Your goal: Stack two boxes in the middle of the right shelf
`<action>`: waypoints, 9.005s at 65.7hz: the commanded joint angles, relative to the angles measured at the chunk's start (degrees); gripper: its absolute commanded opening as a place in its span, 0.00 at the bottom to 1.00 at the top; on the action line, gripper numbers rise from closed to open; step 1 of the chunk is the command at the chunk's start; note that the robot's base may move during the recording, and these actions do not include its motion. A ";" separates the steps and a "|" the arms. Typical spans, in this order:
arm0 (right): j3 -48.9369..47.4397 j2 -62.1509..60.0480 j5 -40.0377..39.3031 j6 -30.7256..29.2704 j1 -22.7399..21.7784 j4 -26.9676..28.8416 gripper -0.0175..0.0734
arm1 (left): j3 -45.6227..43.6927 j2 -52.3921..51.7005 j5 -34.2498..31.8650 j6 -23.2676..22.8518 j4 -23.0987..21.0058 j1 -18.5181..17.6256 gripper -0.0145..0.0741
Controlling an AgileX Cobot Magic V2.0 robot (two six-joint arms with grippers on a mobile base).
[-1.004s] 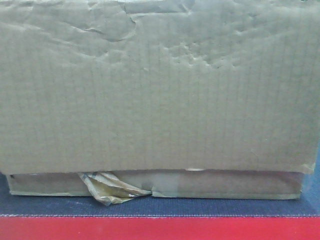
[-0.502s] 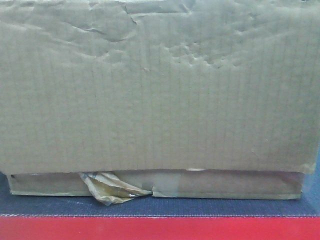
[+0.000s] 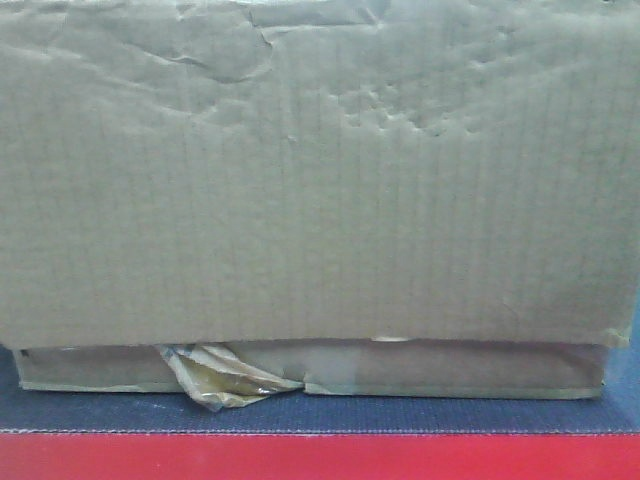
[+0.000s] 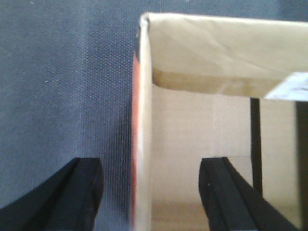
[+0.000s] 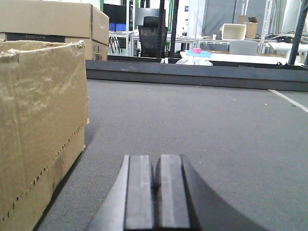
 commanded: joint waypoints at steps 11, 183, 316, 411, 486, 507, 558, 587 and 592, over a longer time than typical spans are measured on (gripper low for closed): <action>0.01 -0.17 -1.39 -0.33 0.07 -0.44 0.01 | -1.13 2.19 -0.66 0.47 -0.66 0.29 0.49; 0.01 -0.17 -1.39 -0.33 0.07 -0.44 0.01 | -22.89 9.10 9.89 -53.40 24.03 -48.75 0.04; 0.01 -0.17 -1.39 -0.33 0.07 -0.44 0.01 | -8.38 0.75 9.89 -45.39 20.39 -39.35 0.52; -47.10 47.94 42.66 1.72 0.30 2.98 0.01 | -8.38 0.75 9.89 -44.82 18.68 -39.35 0.52; -91.70 80.10 65.28 21.61 19.18 -8.82 0.13 | -8.38 0.75 9.89 -44.82 17.76 -39.35 0.52; -91.87 86.69 67.75 21.61 22.40 -7.12 0.58 | -8.38 0.75 9.89 -44.71 17.76 -39.35 0.52; -84.41 88.86 67.75 20.12 22.99 0.23 0.58 | -8.38 0.97 9.89 -44.55 17.76 -39.35 0.52; -84.41 88.86 67.75 20.83 24.12 -0.41 0.48 | -8.38 0.97 9.89 -44.55 17.76 -39.35 0.52; -84.41 88.86 67.75 20.83 24.12 -0.54 0.41 | -8.38 0.97 9.89 -44.55 17.76 -39.35 0.52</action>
